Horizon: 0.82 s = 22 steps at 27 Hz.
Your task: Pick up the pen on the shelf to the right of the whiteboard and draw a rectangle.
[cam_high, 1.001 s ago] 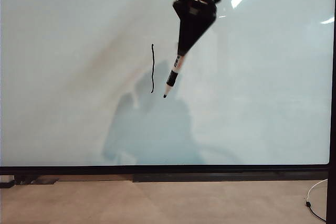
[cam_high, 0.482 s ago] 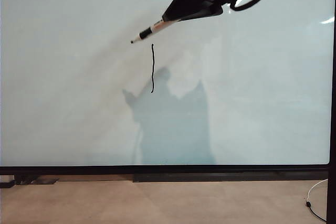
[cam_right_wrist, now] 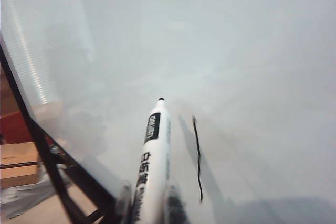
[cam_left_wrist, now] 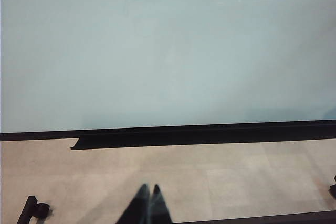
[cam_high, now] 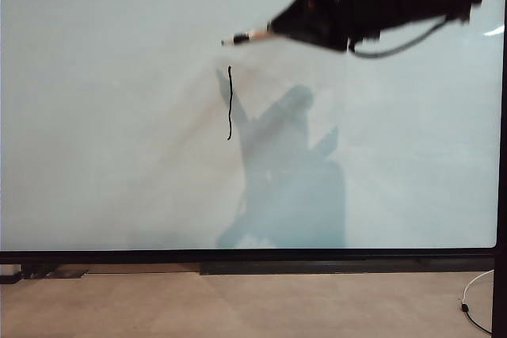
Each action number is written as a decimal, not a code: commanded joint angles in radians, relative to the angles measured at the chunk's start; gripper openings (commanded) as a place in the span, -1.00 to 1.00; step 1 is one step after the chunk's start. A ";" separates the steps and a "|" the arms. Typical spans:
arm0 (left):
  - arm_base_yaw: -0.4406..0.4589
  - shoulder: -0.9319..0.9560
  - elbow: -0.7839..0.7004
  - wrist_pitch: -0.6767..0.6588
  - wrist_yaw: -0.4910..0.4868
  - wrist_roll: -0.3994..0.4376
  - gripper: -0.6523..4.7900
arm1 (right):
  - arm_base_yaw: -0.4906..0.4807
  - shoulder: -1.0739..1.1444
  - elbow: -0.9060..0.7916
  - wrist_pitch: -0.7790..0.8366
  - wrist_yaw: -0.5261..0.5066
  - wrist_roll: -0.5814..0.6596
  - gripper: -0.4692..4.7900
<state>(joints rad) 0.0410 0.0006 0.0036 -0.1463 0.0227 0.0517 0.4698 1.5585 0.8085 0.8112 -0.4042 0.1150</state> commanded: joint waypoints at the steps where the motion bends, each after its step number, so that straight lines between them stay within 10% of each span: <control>1: 0.000 0.000 0.003 0.012 0.000 0.000 -0.78 | -0.016 0.051 0.001 0.119 -0.104 0.084 -0.84; 22: 0.000 0.000 0.003 0.012 0.000 0.000 -0.78 | -0.077 0.100 -0.019 0.181 -0.084 0.029 -0.84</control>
<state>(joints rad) 0.0414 0.0006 0.0036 -0.1463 0.0227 0.0517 0.3916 1.6623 0.7845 0.9756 -0.4934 0.1551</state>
